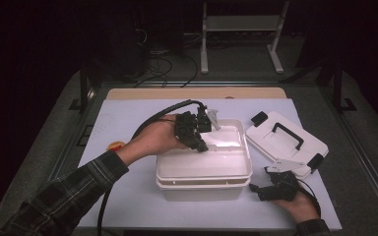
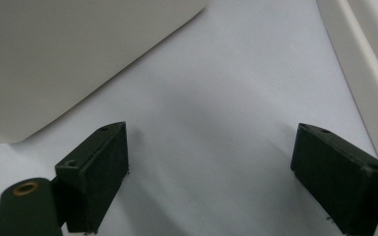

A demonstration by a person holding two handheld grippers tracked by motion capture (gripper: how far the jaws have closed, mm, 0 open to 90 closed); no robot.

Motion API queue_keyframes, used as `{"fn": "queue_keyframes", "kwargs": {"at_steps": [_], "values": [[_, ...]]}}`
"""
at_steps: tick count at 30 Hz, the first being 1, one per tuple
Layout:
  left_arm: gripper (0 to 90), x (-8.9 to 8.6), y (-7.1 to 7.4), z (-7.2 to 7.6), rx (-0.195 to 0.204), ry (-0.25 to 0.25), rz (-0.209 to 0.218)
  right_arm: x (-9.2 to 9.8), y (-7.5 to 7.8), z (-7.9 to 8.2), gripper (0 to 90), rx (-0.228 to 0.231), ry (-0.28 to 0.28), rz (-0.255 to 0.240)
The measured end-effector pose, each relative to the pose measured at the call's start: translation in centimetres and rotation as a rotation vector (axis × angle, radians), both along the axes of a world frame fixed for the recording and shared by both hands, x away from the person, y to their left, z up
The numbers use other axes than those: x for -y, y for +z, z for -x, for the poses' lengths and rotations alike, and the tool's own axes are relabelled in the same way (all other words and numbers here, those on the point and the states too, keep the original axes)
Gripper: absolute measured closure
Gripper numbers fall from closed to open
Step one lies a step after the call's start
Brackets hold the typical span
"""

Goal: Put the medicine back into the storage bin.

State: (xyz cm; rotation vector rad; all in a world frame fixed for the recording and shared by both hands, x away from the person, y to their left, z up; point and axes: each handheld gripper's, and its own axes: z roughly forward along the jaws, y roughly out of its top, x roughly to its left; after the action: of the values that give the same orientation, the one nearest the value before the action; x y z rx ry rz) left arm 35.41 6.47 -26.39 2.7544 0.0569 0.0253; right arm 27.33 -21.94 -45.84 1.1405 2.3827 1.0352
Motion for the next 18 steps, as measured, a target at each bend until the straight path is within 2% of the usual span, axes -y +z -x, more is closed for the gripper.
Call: {"fn": "queue_keyframes", "kwargs": {"at_steps": [12, 18], "values": [[88.8, -2.3, 2.0, 0.8, 0.022, 0.03, 0.024, 0.0, 0.0, 0.0, 13.5, 0.002, 0.001, 0.003], [88.8, -4.3, 2.6, 1.3, 0.036, 0.048, 0.029, 0.0, 0.0, 0.0, 13.5, 0.002, 0.002, 0.003]]}}
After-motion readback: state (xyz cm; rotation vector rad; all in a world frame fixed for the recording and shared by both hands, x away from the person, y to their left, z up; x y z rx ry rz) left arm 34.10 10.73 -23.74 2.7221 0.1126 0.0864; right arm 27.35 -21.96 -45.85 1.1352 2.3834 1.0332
